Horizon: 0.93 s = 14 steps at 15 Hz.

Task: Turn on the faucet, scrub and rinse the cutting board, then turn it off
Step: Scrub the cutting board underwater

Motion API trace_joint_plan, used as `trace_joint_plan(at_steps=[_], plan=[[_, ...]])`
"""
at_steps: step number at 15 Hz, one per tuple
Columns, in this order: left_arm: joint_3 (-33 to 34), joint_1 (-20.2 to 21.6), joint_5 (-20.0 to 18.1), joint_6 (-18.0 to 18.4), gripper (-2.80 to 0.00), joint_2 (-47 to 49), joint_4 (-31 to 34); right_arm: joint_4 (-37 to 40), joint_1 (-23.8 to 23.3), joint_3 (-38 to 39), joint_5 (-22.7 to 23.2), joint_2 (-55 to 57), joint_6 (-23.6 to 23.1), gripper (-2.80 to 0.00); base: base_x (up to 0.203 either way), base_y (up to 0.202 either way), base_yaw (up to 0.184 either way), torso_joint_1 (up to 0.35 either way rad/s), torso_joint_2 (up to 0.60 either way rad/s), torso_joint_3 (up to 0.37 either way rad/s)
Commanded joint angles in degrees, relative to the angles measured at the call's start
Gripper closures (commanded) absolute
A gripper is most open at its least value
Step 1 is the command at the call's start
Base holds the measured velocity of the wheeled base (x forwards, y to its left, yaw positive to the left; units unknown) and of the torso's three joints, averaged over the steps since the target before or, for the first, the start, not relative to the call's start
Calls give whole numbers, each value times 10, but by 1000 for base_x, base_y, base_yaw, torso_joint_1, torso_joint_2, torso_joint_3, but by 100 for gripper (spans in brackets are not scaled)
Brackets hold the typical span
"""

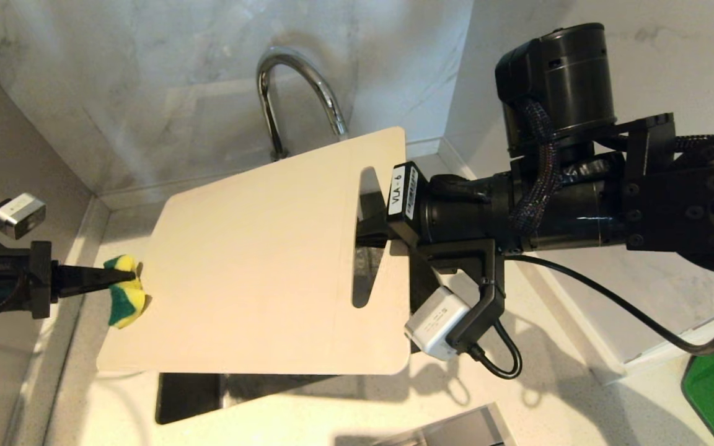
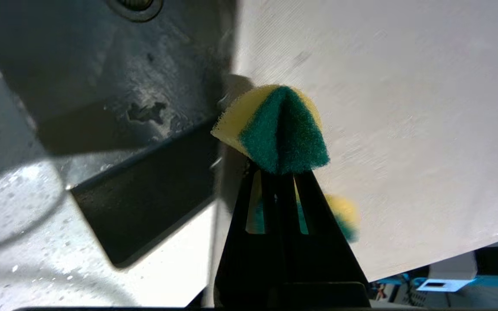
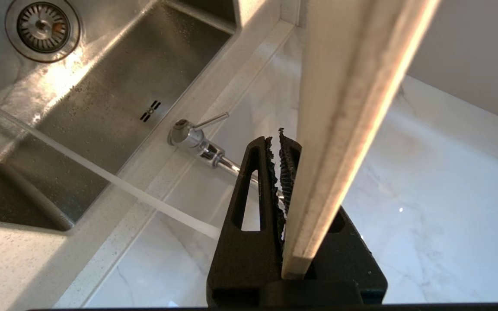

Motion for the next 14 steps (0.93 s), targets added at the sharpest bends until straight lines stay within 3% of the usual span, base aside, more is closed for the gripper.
trace_joint_plan(at_steps=[1, 2, 5, 9, 11, 13, 14], plan=[[-66, -22, -3, -41, 0, -14, 22, 1, 0, 0, 1, 0, -7, 0, 0, 0, 0, 0, 0, 0], [-99, -44, -3, -75, 0, -21, 31, 1, 0, -1, 1, 0, -7, 0, 0, 0, 0, 0, 0, 0], [-160, -180, 10, -155, 0, -51, 41, 2, 0, -3, 3, -1, -7, 0, 0, 0, 0, 0, 0, 0], [-195, -414, 121, -200, 0, -67, 46, 2, -1, -4, 8, -1, -6, 0, 0, 0, 0, 0, 0, 0], [-202, -482, 172, -188, 0, -67, 76, 3, -1, -4, 8, -5, -6, 0, 0, 0, 0, 0, 0, 0], [-191, -492, 226, -104, 0, -60, 111, 2, -1, -3, 8, -5, -6, 0, 0, 0, 0, 0, 0, 0], [-175, -495, 242, -87, 0, -57, 115, 2, -1, -4, 8, -5, -6, 0, 0, 0, 0, 0, 0, 0]])
